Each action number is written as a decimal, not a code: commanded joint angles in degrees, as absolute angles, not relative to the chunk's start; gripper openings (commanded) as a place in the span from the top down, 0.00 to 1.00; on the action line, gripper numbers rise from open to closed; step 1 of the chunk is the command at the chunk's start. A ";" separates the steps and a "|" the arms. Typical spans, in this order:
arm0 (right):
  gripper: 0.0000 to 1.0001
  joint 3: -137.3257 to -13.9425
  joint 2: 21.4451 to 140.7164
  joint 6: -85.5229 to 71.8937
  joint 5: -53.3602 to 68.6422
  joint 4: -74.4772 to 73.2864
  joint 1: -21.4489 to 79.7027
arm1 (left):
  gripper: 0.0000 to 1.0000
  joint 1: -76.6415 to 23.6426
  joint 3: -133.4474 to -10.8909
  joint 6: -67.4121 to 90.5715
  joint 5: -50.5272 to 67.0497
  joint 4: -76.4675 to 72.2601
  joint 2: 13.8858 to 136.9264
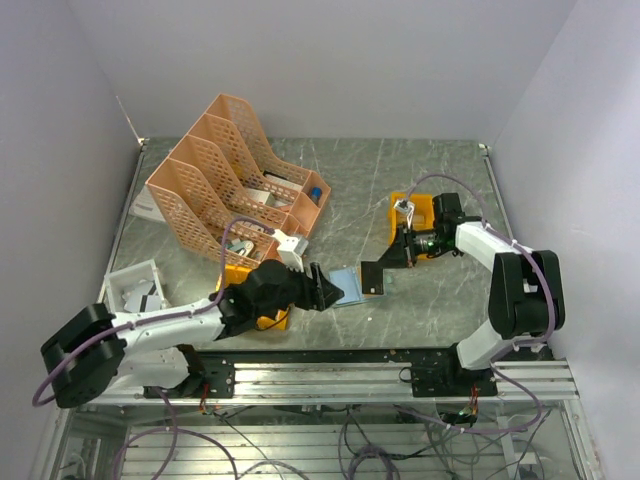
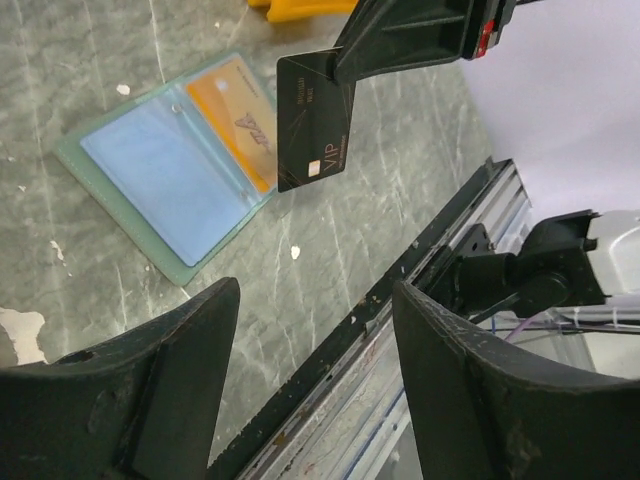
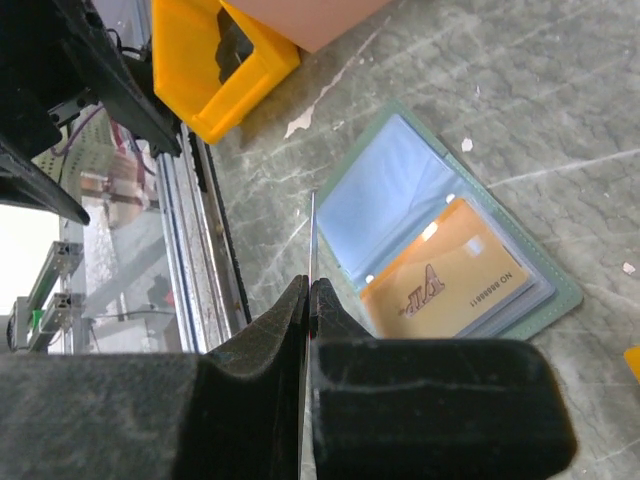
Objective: Put the credit cards into the card holder
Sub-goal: Insert the credit card into the card holder.
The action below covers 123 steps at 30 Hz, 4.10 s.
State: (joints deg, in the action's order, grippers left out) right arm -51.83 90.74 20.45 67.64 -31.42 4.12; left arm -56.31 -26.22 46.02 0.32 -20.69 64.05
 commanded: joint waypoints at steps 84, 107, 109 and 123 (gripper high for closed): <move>1.00 -54.10 104.35 0.79 53.40 -20.53 7.27 | 0.65 -58.19 -43.99 46.41 -12.77 -5.12 94.91; 1.00 -57.12 108.46 1.12 51.68 -23.72 10.34 | 0.65 -57.84 -44.38 45.98 -12.13 -4.84 95.33; 1.00 -58.96 108.77 1.47 51.02 -24.98 10.37 | 0.65 -57.83 -44.55 45.89 -12.13 -4.77 95.44; 1.00 -58.77 105.67 2.62 47.12 -26.26 13.78 | 0.65 -57.83 -44.53 45.78 -12.17 -4.56 95.11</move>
